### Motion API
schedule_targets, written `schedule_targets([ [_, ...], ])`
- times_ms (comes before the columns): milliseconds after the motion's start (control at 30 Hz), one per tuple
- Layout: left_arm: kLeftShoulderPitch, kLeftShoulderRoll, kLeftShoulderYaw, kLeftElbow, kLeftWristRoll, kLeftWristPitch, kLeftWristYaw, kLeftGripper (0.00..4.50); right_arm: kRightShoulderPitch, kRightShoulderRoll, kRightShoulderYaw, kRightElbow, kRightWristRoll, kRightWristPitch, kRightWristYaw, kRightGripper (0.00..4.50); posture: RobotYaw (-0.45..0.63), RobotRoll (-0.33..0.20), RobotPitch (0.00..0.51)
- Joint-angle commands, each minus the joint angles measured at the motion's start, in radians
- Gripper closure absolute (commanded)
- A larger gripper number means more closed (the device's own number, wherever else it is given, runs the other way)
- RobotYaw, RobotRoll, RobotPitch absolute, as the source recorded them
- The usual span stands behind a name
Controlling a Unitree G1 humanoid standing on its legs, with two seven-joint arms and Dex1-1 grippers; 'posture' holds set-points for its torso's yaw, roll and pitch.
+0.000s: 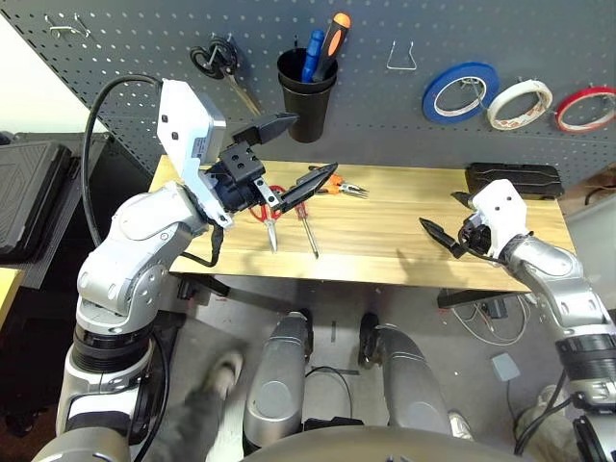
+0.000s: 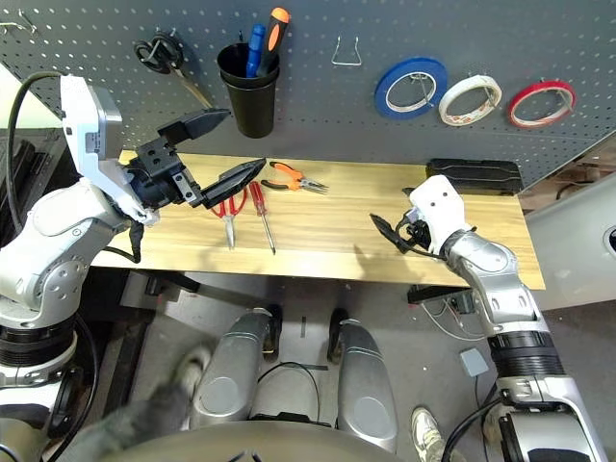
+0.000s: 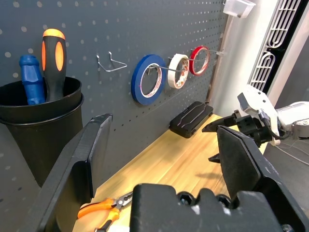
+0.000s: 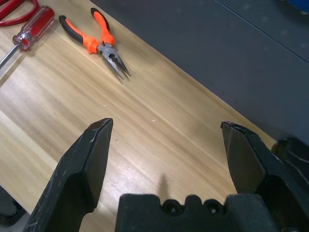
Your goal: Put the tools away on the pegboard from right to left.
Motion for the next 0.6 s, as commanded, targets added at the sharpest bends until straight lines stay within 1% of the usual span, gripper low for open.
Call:
schedule_targets([
  [33, -0.005, 0.007, -0.015, -0.005, 0.007, 0.002, -0.011, 0.00, 0.028, 0.003, -0.034, 0.028, 0.011, -0.014, -0.011, 0.03, 0.23, 0.000, 0.236],
  [233, -0.008, 0.005, -0.017, -0.002, 0.009, 0.001, -0.013, 0.00, 0.044, 0.015, -0.070, 0.054, 0.020, -0.043, -0.033, 0.03, 0.23, 0.000, 0.233],
  [600, -0.010, 0.002, -0.024, -0.003, 0.010, -0.003, -0.011, 0.00, 0.040, 0.019, -0.077, 0.082, 0.020, -0.092, -0.025, 0.03, 0.23, 0.000, 0.222],
])
